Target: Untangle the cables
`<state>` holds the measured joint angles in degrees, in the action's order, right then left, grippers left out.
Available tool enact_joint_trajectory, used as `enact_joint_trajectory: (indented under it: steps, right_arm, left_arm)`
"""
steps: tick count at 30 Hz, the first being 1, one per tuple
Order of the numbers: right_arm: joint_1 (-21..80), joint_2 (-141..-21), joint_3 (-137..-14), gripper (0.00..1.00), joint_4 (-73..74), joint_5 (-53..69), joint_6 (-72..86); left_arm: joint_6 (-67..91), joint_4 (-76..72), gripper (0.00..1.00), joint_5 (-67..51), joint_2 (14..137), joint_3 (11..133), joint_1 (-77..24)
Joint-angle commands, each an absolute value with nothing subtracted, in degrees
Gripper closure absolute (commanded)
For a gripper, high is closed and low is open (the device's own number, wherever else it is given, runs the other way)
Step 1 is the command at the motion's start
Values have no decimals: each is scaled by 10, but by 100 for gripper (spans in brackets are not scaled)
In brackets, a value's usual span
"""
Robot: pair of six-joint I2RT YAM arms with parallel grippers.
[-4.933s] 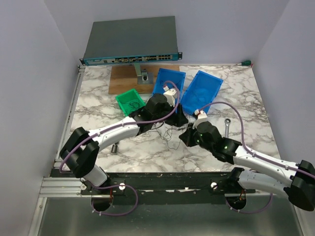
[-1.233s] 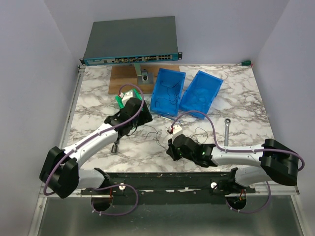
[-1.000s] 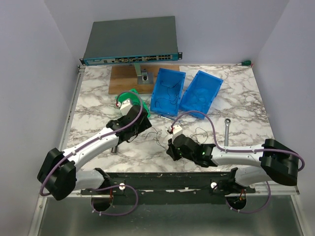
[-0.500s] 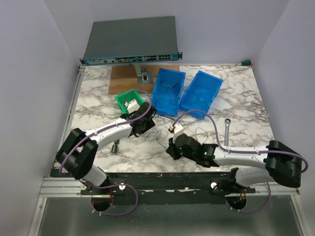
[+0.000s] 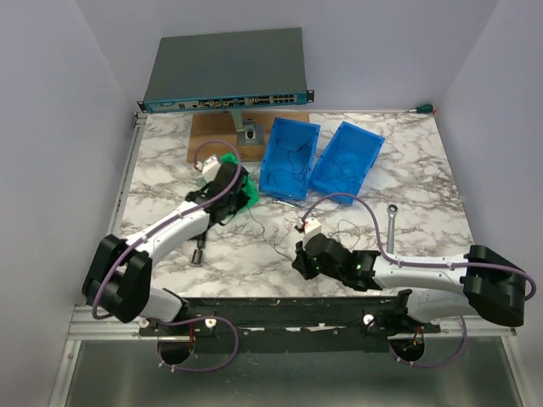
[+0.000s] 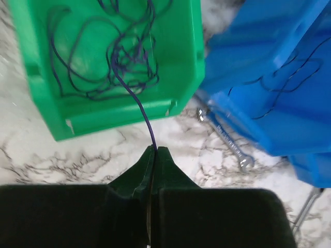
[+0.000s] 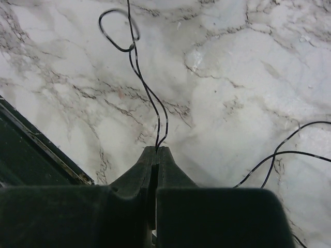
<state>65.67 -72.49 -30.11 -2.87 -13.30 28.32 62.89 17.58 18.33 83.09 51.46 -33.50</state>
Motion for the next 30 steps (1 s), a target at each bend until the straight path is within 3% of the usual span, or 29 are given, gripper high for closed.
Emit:
enact_joint_trajectory:
  steps: [1,14,30]
  right_arm:
    - [660,-696,-280,99,24,-144,314]
    - [659,-605,-273,99,157,-221,439]
    - [660,-653,-297,99,100,-227,412]
  left_arm:
    - [533,146,100,117,770,511,-236]
    - [478,185,100,92,833,612,-130]
    - [462,168,100,73,901,686,-130]
